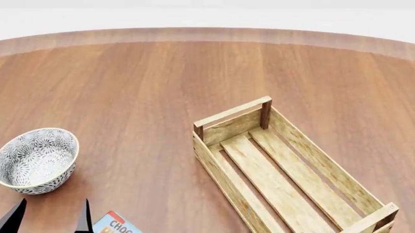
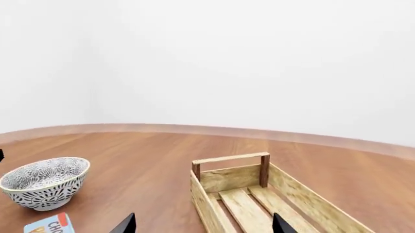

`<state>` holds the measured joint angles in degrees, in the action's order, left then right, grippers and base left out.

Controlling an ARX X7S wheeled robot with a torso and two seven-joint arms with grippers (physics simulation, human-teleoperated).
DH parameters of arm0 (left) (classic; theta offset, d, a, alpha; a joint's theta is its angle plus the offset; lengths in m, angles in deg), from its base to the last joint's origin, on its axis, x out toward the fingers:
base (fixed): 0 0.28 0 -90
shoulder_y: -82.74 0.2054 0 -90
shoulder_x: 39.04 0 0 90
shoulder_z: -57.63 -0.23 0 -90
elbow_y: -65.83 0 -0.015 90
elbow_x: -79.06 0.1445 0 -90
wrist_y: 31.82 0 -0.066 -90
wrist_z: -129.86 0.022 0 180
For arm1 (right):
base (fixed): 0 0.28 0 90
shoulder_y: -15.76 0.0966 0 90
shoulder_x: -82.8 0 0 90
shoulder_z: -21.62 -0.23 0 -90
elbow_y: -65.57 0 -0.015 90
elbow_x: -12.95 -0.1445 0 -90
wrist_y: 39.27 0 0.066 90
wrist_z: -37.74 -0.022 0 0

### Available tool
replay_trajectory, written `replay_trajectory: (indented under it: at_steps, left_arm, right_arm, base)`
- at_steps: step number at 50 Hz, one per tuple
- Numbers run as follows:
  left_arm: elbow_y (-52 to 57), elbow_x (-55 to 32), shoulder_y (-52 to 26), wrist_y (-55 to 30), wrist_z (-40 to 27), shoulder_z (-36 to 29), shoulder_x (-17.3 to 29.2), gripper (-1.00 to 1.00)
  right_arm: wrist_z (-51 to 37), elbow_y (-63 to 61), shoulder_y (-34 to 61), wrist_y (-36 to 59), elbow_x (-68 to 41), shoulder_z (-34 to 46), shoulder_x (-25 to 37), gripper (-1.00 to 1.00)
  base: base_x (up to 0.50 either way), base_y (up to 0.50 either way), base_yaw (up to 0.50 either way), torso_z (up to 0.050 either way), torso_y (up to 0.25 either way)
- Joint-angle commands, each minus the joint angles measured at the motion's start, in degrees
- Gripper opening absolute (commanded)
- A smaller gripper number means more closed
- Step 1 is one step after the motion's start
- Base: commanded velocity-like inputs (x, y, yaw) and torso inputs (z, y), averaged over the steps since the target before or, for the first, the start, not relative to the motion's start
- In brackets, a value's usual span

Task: Pick up the chocolate pudding and put it in the tray.

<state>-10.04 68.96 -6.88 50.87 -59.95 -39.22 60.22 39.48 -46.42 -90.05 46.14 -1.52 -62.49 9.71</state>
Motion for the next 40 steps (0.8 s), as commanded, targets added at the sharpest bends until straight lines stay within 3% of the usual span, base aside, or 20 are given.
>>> replay_trajectory:
  at_steps: [1, 40]
  left_arm:
    - [0.63, -0.56, 0.09, -0.21, -0.53, -0.27, 0.47, 1.0]
    - [1.26, -1.34, -0.52, -0.86, -2.01, -1.75, 1.81, 1.0]
  right_arm:
    - [2.7, -0.2, -4.87, -4.59, -1.47, -0.12, 1.94, 1.0]
    - [8.74, 9.37, -8.28, -10.89, -1.78, 4.41, 2.52, 1.0]
  base:
    - [0.0, 0.0, 0.0, 0.0, 0.0]
    - [0.0, 0.0, 0.0, 0.0, 0.0]
